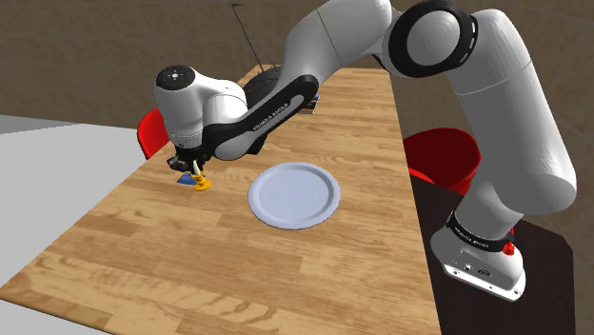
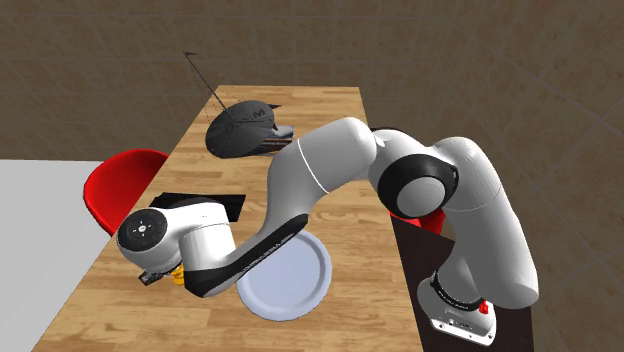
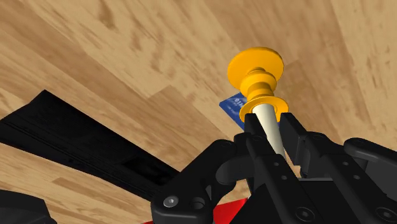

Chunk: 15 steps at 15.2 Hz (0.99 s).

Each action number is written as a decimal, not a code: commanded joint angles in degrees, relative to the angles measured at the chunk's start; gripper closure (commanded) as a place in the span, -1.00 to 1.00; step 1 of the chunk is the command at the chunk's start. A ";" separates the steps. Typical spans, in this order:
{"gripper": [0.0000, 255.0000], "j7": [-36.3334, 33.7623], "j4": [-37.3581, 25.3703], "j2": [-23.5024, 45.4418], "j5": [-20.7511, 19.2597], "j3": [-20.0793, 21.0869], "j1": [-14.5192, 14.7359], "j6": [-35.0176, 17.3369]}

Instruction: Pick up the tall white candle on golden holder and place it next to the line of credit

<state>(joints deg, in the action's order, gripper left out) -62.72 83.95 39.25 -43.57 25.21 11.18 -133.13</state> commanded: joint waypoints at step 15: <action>-1.00 0.67 3.23 -5.86 2.38 2.07 -1.02 2.62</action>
<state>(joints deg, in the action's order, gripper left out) -62.10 87.04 34.45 -41.74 26.79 10.00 -131.56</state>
